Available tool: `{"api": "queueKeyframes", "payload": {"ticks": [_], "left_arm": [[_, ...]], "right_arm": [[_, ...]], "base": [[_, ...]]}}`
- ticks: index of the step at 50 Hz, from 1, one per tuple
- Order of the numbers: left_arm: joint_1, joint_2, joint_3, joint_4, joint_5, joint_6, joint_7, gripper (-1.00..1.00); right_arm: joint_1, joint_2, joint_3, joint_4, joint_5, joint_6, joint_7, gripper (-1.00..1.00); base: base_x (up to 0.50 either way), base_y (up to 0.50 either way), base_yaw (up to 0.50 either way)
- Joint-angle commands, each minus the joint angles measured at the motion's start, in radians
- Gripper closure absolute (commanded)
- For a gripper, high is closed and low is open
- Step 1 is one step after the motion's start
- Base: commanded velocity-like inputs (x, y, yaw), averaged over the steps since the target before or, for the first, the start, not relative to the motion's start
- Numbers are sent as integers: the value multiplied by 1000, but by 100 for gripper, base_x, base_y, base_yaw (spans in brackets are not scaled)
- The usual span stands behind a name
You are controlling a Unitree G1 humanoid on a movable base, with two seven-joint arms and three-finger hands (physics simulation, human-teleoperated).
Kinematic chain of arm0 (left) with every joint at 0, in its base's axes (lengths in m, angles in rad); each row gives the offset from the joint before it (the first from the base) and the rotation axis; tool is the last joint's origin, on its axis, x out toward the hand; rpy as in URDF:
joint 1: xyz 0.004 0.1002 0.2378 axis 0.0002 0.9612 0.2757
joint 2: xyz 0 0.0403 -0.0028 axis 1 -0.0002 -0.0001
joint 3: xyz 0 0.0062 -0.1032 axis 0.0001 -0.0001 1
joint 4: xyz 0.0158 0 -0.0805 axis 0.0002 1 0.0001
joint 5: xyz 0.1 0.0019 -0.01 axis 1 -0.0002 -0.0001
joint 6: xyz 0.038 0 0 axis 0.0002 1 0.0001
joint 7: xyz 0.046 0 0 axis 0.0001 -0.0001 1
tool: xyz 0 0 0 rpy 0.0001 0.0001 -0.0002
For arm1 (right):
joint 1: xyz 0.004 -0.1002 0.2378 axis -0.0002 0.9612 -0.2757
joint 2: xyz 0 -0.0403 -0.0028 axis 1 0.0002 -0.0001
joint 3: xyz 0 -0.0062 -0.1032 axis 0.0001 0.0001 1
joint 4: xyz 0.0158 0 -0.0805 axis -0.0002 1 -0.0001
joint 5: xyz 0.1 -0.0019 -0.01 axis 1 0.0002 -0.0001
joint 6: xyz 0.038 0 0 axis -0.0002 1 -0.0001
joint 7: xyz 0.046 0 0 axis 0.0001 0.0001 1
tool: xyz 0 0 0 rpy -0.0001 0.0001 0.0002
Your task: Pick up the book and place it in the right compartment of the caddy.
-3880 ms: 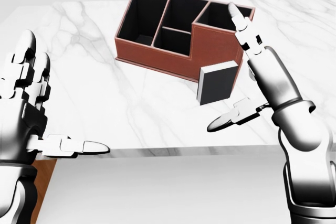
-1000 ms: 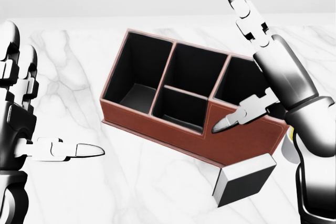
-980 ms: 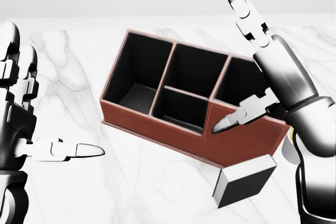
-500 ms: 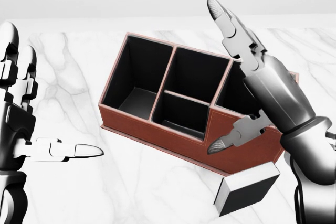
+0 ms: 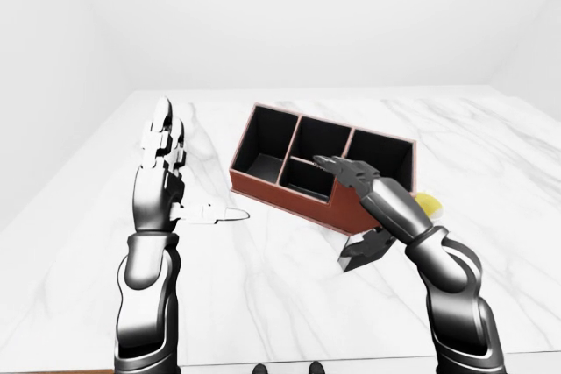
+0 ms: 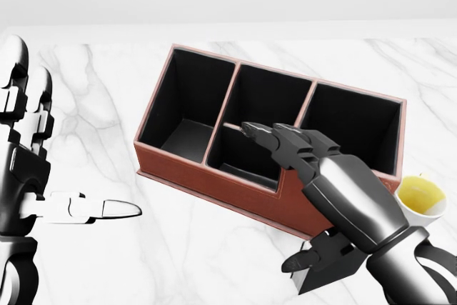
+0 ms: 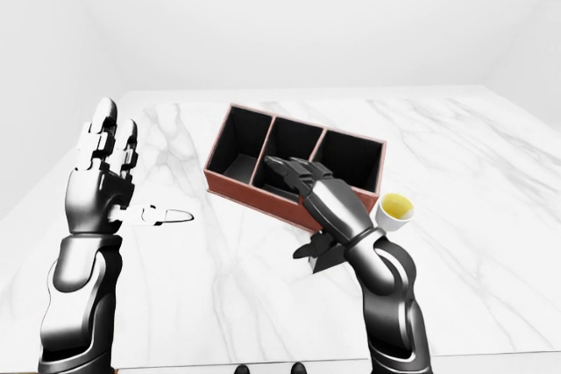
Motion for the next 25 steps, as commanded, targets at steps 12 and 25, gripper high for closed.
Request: {"api": "queueKeyframes", "payload": {"ticks": [12,25], "left_arm": [[2,-1,2,15,-10,0,3,-100],[-2,-1,0,23,-11,0,5,-100]], "right_arm": [[154,27,64,-13,-226,0,5,-50],[197,25,53,-12,-304,0,-2,-33]], "base": [[0,0,0],[0,0,0]]}}
